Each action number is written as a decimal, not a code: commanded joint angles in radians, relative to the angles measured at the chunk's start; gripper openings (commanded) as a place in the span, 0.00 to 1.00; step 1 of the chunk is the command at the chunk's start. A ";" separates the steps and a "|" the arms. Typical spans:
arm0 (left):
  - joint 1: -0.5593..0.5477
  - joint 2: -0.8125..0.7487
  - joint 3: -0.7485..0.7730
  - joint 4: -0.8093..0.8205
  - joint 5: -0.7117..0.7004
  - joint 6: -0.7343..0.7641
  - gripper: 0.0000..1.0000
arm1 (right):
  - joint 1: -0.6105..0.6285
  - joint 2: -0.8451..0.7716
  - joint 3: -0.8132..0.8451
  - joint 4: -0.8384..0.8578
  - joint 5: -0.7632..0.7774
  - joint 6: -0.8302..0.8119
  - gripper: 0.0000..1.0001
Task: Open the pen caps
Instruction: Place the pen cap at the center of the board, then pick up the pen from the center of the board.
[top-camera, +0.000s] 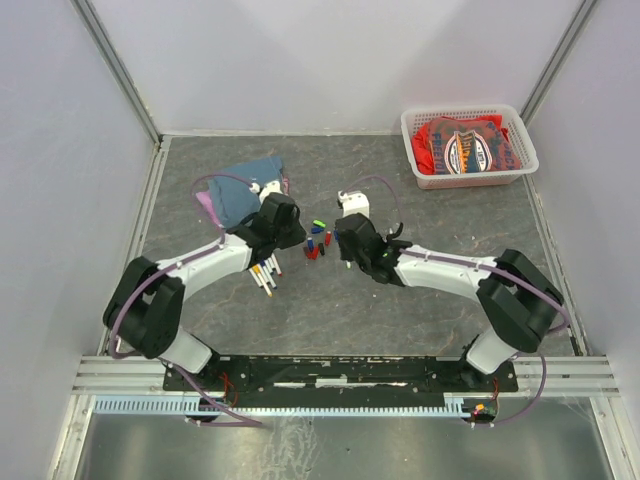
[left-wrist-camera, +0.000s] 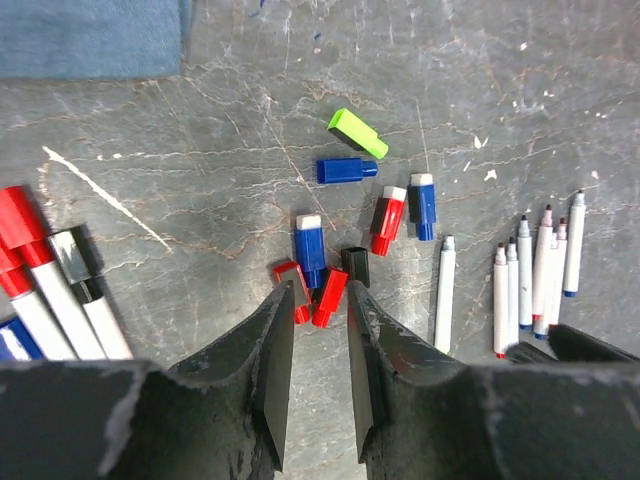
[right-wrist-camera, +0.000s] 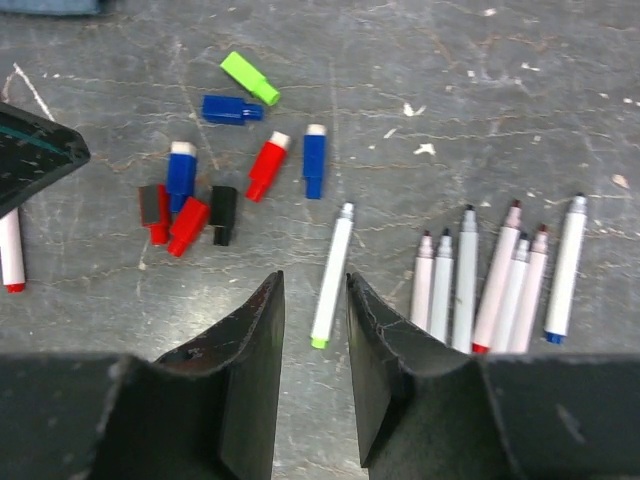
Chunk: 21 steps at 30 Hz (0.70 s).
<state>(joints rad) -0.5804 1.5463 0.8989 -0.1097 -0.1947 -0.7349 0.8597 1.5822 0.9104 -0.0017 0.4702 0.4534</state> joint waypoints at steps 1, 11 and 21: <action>-0.004 -0.115 -0.039 0.002 -0.080 0.025 0.35 | 0.019 0.071 0.074 0.016 -0.027 -0.004 0.38; 0.025 -0.370 -0.195 -0.025 -0.236 -0.040 0.45 | 0.114 0.206 0.211 0.061 -0.125 -0.039 0.44; 0.065 -0.630 -0.342 -0.095 -0.340 -0.177 0.48 | 0.169 0.388 0.441 -0.004 -0.183 0.009 0.45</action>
<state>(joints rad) -0.5228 0.9966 0.5903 -0.1806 -0.4419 -0.8158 1.0111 1.9160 1.2411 0.0097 0.3077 0.4450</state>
